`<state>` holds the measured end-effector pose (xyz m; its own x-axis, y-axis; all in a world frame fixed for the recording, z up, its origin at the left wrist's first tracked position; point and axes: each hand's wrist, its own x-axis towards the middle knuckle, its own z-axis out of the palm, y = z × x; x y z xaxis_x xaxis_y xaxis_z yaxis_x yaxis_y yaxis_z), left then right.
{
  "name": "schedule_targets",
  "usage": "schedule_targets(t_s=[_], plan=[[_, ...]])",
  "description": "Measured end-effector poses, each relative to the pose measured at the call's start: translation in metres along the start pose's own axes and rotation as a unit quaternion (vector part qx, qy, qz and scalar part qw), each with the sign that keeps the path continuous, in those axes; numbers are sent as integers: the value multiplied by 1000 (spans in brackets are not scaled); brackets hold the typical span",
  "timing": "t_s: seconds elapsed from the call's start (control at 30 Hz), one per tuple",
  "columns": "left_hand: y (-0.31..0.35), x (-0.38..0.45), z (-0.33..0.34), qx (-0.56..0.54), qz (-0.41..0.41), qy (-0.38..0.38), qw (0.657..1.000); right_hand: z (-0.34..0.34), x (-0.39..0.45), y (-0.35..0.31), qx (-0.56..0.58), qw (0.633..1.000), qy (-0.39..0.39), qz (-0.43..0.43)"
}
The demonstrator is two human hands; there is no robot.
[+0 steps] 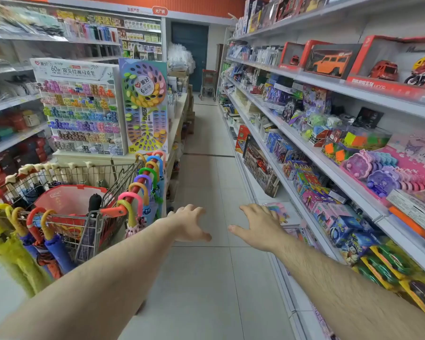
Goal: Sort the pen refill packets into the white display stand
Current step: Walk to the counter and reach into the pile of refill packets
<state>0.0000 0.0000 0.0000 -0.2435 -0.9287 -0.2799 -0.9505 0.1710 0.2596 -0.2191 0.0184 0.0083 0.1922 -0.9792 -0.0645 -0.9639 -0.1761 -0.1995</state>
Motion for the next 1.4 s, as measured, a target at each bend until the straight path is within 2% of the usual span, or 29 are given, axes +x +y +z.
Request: schedule_targets(t_s=[0.1, 0.4, 0.67, 1.03, 1.23, 1.4], plan=[[-11, 7, 5, 5, -1, 8, 1000, 7, 13, -3, -23, 1000, 9, -2], [-45, 42, 47, -10, 32, 2, 999, 58, 40, -4, -8, 999, -45, -19], [-27, 128, 63, -28, 44, -12, 999, 86, 111, 61, -3, 996, -86, -6], [18, 337, 8, -50, -18, -15, 998, 57, 319, 201, 55, 990, -125, -46], [0, 449, -23, -66, -47, -11, 997, 43, 444, 227, 48, 984, -154, -80], [-39, 573, -57, -78, -55, 20, 995, 43, 584, 234, 30, 986, -137, -94]])
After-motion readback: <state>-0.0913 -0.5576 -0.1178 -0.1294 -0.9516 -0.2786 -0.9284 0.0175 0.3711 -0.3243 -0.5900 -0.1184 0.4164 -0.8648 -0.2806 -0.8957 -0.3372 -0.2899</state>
